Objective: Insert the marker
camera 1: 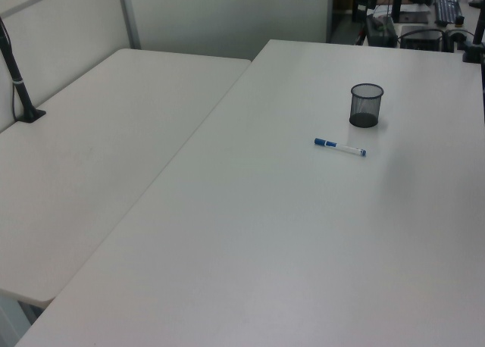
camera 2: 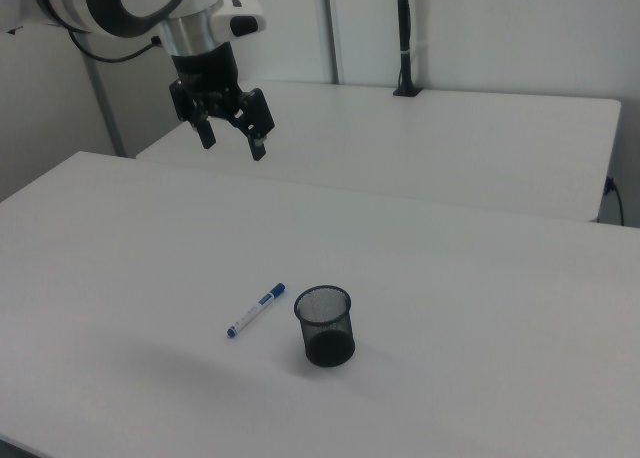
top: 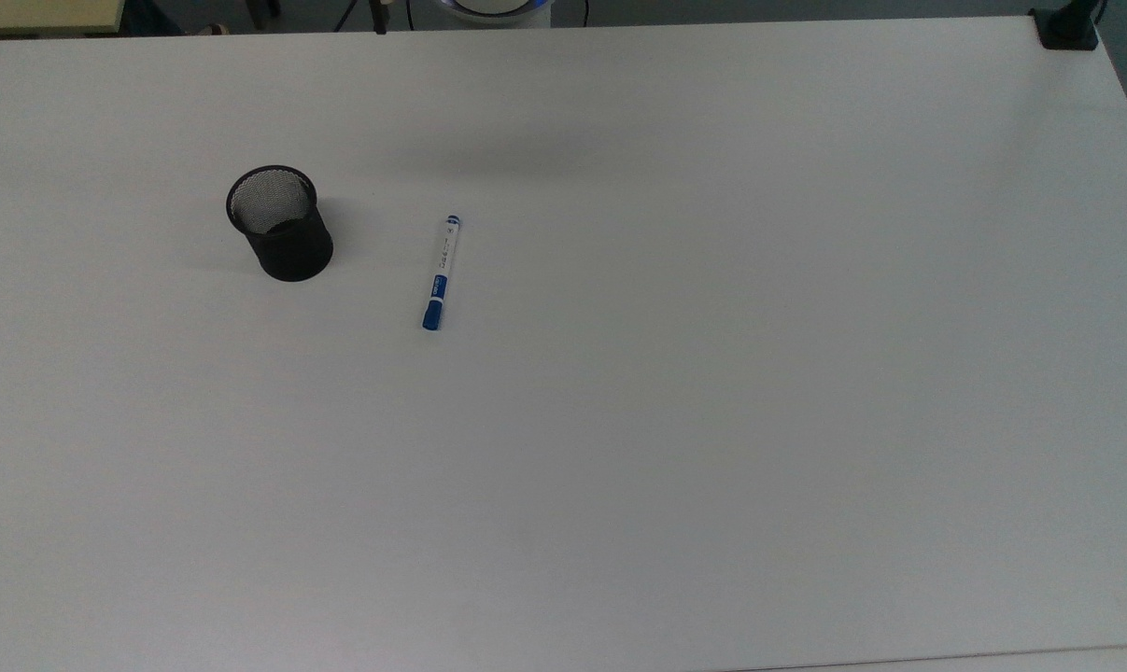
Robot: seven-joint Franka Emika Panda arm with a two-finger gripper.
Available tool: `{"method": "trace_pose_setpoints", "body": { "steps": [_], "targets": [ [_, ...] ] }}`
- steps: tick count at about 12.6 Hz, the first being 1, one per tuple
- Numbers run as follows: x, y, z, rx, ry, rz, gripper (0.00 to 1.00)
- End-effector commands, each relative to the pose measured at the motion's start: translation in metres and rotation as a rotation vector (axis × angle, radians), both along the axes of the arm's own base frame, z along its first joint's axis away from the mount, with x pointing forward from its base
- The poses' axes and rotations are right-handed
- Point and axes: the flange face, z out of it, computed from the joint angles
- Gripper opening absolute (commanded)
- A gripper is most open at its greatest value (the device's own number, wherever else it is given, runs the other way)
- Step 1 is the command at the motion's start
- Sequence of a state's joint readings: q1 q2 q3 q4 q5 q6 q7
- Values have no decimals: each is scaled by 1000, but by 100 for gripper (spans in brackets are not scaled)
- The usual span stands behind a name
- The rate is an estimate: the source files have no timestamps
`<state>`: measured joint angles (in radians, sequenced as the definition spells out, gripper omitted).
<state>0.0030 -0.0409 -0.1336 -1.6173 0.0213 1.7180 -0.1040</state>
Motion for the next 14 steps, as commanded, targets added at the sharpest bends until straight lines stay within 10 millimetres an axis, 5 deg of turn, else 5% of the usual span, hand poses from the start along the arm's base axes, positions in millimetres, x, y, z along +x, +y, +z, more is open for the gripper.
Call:
{"method": "trace_pose_setpoints", "body": {
  "steps": [1,9,14],
  "targets": [
    [-6,10,-3,-10,28,27,100],
    [-4,5,-8,-14,36,41,100],
    [26,6,-56,-61,95,218,100]
  ]
}}
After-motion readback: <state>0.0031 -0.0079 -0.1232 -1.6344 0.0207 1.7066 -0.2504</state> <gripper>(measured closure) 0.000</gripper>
